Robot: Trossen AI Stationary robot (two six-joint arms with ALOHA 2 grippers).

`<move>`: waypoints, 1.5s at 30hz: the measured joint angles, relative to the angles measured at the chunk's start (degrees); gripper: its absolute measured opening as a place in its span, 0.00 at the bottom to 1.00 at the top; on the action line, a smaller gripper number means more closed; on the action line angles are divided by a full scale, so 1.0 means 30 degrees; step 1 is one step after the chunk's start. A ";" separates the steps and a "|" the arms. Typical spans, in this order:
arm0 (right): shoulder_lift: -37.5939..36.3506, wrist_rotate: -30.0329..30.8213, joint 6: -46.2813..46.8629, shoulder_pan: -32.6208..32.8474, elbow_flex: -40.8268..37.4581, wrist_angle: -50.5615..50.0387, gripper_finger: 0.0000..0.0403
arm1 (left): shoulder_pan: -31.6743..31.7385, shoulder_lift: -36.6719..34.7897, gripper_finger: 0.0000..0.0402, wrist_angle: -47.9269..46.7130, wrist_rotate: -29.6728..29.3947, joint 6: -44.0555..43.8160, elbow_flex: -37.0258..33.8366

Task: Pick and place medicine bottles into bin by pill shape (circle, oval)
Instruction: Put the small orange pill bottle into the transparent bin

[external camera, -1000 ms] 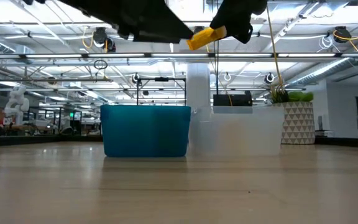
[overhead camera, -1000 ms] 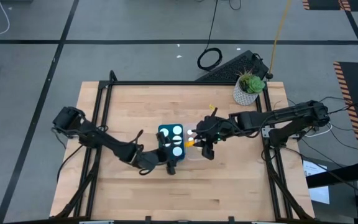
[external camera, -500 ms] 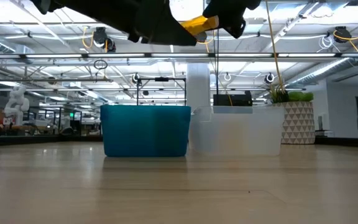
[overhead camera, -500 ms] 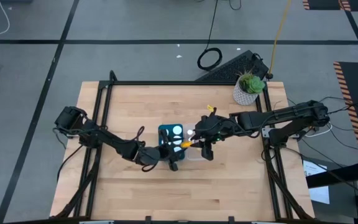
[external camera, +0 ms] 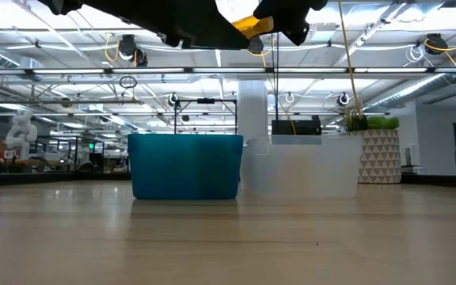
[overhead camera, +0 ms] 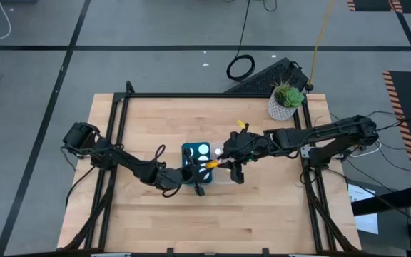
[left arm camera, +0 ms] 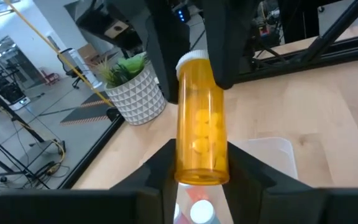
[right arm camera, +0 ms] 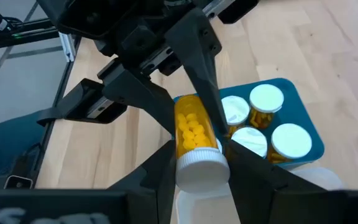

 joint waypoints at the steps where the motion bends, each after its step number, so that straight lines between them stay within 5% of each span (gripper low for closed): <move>1: 0.0000 0.0167 -0.0096 0.0044 0.0000 0.0008 0.29 | -0.0008 0.0000 0.25 0.0001 -0.0040 -0.0071 0.0000; 6: 0.0000 0.1109 -0.0748 0.0336 0.0000 0.0300 0.34 | -0.0163 -0.0094 0.23 -0.0056 -0.0276 -0.0260 0.0000; 15: -0.0001 0.4770 -0.4156 0.1421 -0.0022 0.1119 0.61 | -0.0460 -0.0153 0.26 0.0110 -0.0910 -0.0704 0.0000; 21: -0.0189 0.4965 -0.5077 0.2385 -0.0022 0.1591 0.70 | -0.0830 -0.0153 0.24 0.1678 -0.0331 -0.0764 0.0000; 45: -0.0896 0.4272 -0.3905 0.3938 -0.0022 0.1832 0.30 | -0.1115 -0.0168 0.25 0.3551 0.1674 -0.0389 -0.0007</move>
